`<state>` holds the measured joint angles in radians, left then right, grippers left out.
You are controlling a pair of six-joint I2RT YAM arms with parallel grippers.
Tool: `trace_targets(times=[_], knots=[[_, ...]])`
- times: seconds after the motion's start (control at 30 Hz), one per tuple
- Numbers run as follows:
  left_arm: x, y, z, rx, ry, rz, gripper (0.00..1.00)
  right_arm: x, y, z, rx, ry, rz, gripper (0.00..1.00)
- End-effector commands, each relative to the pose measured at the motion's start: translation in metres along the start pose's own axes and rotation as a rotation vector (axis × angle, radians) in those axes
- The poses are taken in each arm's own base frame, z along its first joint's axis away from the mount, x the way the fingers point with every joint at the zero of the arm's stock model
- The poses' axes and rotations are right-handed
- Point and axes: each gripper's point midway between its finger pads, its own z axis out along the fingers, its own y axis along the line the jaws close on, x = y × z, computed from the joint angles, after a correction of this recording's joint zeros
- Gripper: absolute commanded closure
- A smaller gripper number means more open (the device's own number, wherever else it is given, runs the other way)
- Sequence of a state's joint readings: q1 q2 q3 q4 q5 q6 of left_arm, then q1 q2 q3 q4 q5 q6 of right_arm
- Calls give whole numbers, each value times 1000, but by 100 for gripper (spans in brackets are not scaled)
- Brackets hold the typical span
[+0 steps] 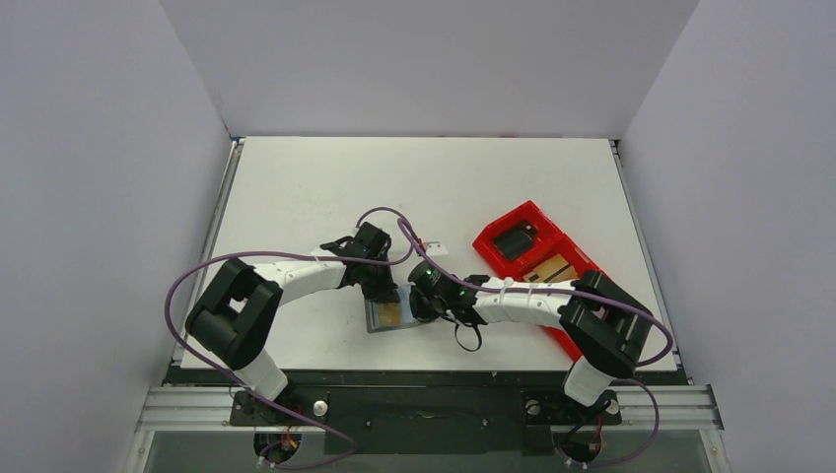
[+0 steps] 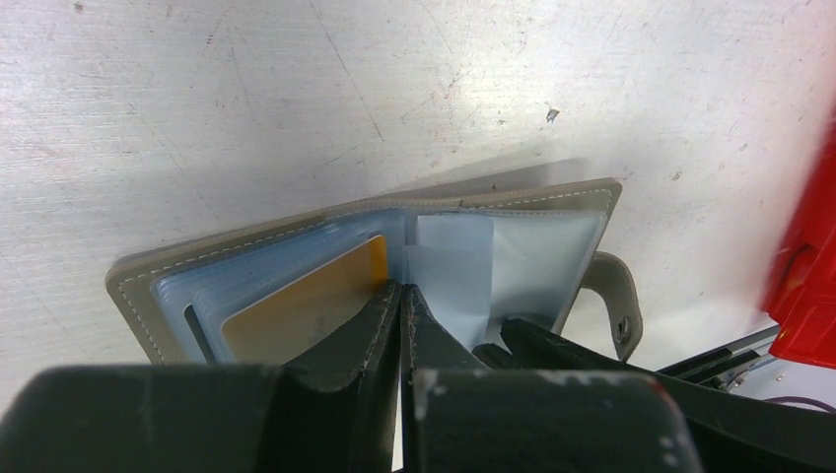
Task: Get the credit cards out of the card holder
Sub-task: Remove the credit card from the card holder.
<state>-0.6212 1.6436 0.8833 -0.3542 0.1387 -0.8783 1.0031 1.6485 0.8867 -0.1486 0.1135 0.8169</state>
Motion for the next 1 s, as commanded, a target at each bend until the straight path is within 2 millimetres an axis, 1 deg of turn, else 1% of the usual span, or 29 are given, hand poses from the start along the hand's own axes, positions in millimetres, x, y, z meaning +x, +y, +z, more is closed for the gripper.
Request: trace_targets(times=[0.0, 0.2, 0.27, 0.57, 0.77, 0.83, 0.97], knots=[[-5, -7, -6, 13, -19, 39, 100, -4, -6, 5, 50, -21, -3, 86], [-7, -10, -14, 24, -28, 55, 99, 4, -12, 11, 73, 1, 4, 93], [-8, -9, -16, 20, -32, 55, 98, 6, -14, 12, 76, 7, 5, 94], [-13, -12, -26, 32, -68, 59, 92, 8, -14, 15, 73, 18, 10, 96], [-9, -9, -18, 23, -45, 61, 92, 3, -12, 11, 60, 5, 14, 95], [-10, -11, -20, 34, -52, 64, 91, 3, -11, 12, 55, 7, 18, 95], [-14, -20, -27, 73, -74, 80, 85, 5, -10, 13, 45, 14, 23, 95]])
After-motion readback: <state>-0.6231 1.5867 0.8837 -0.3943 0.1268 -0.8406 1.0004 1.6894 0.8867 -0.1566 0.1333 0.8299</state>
